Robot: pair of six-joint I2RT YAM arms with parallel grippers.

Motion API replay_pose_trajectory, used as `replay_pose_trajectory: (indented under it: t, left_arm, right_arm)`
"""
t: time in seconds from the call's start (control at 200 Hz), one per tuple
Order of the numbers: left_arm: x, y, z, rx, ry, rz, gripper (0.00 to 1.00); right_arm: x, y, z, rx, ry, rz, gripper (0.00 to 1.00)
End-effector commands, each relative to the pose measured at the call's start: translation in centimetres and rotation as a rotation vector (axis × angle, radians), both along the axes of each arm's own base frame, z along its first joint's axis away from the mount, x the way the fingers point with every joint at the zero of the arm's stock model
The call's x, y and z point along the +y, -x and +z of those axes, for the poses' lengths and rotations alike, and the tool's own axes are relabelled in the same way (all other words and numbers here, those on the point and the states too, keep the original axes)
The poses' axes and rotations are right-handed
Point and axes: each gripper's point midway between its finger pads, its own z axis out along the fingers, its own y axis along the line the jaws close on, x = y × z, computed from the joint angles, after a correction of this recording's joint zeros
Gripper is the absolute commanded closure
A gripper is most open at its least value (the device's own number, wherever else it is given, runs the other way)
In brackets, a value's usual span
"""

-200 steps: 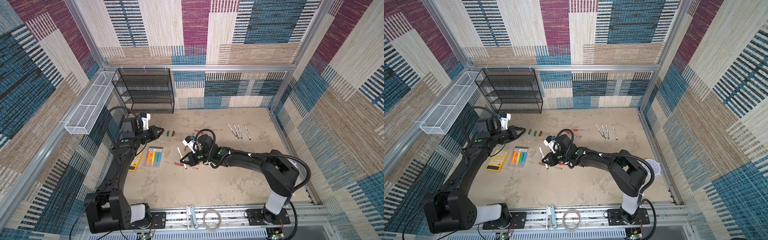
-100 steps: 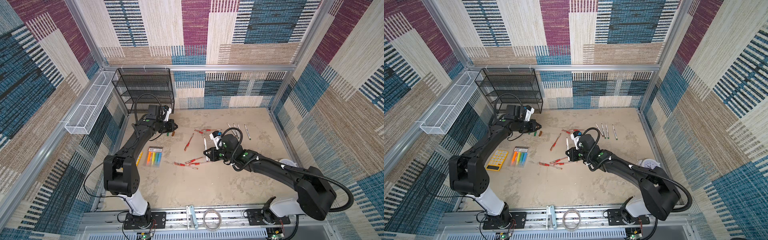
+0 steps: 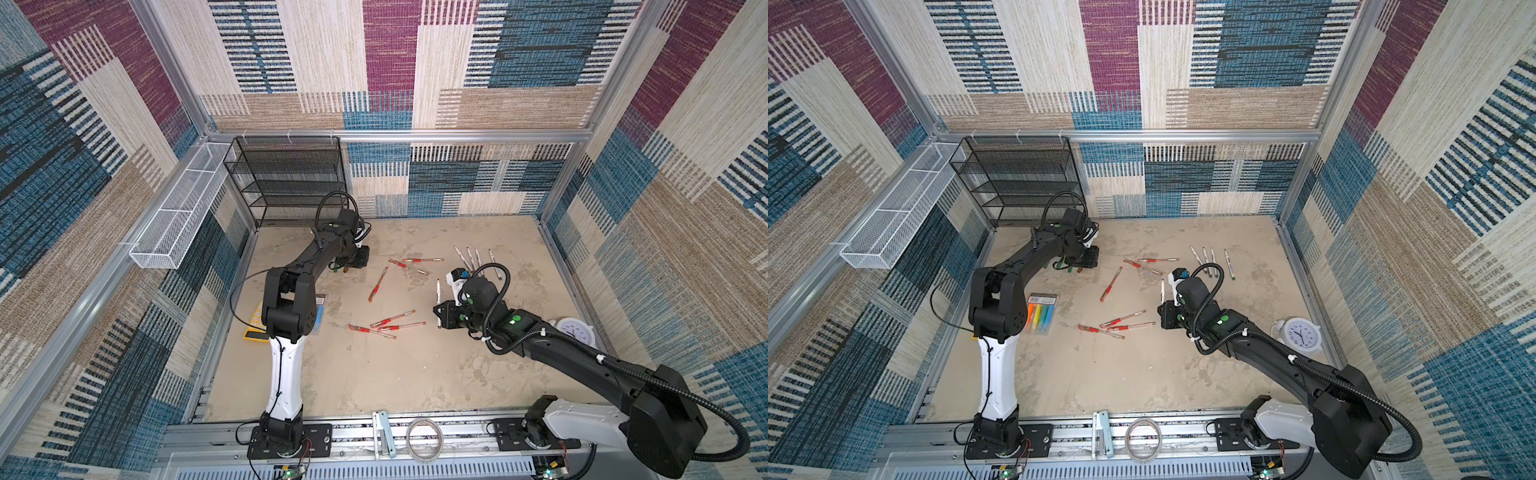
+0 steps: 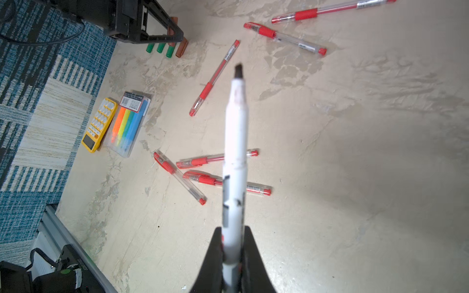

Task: Remove pen caps from pens
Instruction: Place the pen cap at the top-center of the table.

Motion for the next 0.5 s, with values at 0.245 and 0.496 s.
replay_pose_trajectory:
  t: [0.245,0.496]
  left_arm:
    - [2.6,-1.3,-4.0,0.065,-0.156,0.012,0.99]
    - [3.0,-1.2,-5.3,0.084,-0.185,0.027,0.89]
  right_arm:
    - [-0.9,-0.2,-0.2,-0.003,0.019,-0.039,1.0]
    - [-1.3,0.0,-0.2,-0.006,0.022,-0.046,1.0]
